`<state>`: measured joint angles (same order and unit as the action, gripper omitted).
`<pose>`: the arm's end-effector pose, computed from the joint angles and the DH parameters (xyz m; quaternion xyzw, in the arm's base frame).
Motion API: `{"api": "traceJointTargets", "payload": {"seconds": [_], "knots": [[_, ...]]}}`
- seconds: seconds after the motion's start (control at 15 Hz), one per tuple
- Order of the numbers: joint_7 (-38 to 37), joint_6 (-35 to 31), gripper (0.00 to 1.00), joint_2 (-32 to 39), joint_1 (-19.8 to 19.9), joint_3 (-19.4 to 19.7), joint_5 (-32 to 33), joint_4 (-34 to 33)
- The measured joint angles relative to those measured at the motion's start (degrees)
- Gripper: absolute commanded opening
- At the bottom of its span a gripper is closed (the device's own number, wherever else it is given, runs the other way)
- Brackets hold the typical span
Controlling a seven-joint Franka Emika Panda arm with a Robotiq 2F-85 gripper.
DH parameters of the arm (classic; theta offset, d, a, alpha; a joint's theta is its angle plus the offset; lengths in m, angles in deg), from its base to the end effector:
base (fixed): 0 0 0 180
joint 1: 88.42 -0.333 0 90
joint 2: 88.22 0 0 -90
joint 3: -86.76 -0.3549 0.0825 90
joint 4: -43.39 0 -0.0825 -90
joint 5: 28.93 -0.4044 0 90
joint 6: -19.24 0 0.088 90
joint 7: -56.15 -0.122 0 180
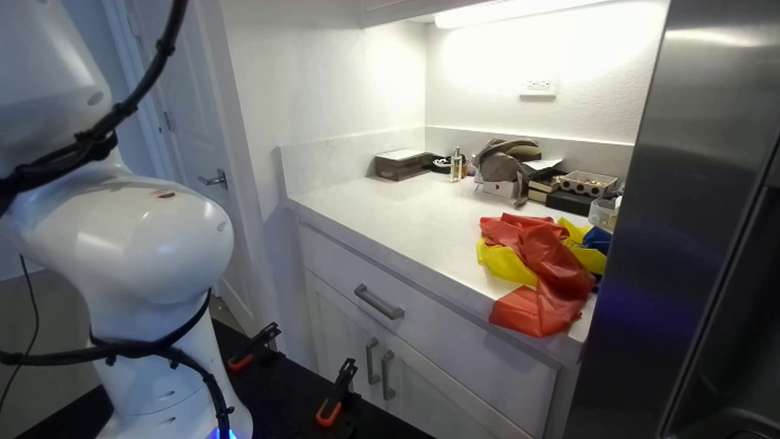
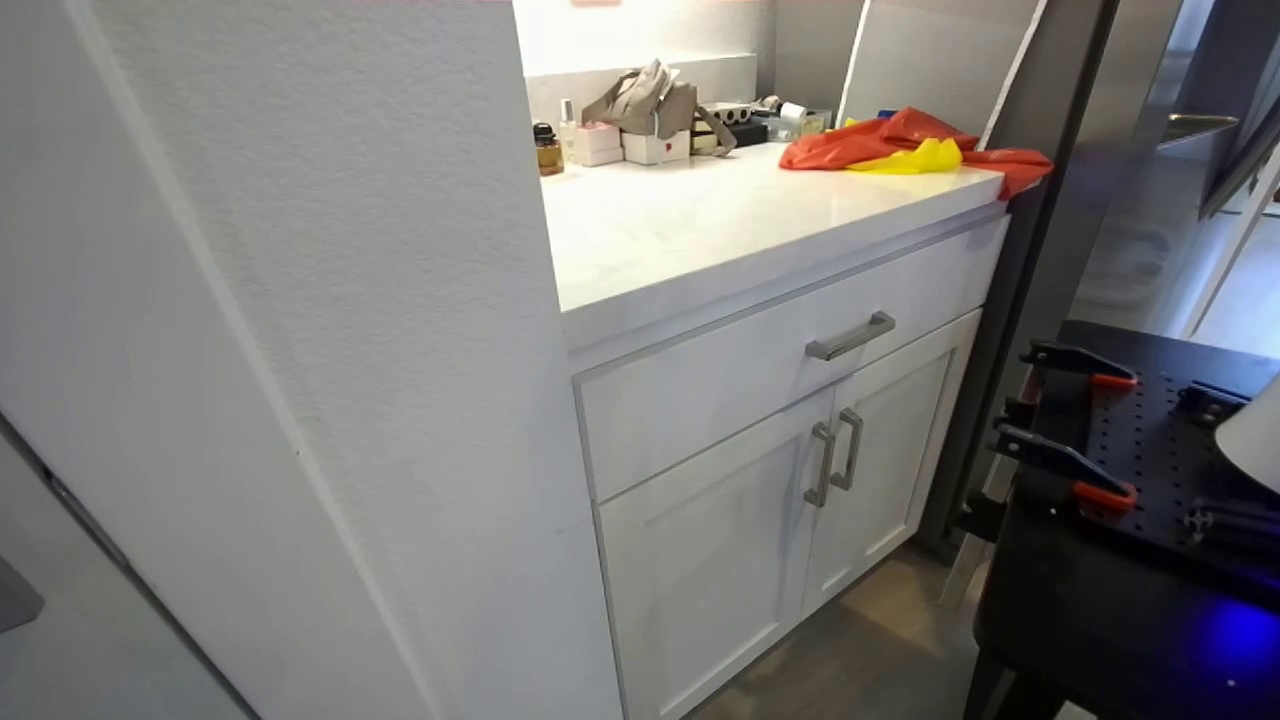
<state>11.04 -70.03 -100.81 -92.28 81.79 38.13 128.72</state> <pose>0.4724 -0.0319 0.8776 0.7522 -0.3368 0.3577 0.4390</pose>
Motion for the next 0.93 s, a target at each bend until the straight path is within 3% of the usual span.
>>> {"api": "traceJointTargets", "payload": {"seconds": [0.47,0.93], "knots": [[0.0,7.5,0.0,-4.1,0.5,0.2,-3.8,0.0],[0.0,10.2,0.0,-7.8,2.7,2.4,-6.1,0.3]]}}
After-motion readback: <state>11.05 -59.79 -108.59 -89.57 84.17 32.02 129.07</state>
